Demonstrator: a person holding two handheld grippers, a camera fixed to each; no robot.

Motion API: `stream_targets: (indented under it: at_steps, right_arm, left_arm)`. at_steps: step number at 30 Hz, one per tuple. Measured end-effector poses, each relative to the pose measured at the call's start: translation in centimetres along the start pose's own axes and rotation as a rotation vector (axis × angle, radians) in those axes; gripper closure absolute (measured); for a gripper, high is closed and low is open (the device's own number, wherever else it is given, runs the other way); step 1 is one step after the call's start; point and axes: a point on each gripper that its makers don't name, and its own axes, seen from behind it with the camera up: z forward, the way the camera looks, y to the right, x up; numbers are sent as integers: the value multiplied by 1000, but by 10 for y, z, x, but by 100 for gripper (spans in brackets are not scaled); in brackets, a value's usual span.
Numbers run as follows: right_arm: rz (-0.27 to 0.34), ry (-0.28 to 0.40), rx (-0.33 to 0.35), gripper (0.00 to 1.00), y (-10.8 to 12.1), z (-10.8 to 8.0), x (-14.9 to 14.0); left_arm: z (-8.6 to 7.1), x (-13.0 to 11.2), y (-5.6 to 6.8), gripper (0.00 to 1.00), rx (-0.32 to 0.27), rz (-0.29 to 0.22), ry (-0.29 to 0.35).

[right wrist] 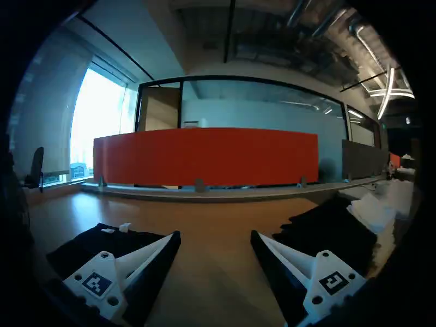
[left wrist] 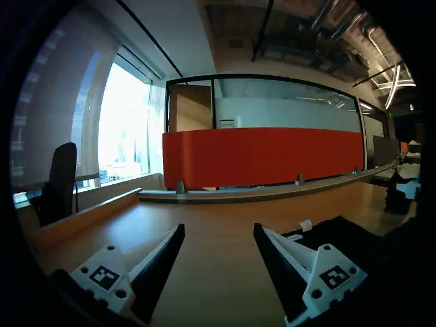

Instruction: Fold towel

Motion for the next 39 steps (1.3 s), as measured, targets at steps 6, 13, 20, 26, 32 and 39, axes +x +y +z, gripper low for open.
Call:
stream_targets:
  at_steps: [6,13,20,26,32,39]
  right_arm:
    - [-8,14,4,1,-4,-6,47]
    - [-10,29,0,1,-7,-12,109]
    - [-9,37,-11,1,-7,-19,155]
    - [-19,35,-1,1,-10,-24,174]
    - [-52,-5,52,1,-23,-26,181]
    - [-105,-67,146,1,-43,-28,181]
  left_arm:
    - [-4,48,0,7,-3,-8,8]
    - [-9,103,2,7,-11,-10,4]
    - [-14,144,3,7,-20,-9,-5]
    - [-16,159,6,7,-35,3,-26]
    - [-18,164,13,7,-74,29,-66]
    - [-23,163,30,7,-152,55,-115]
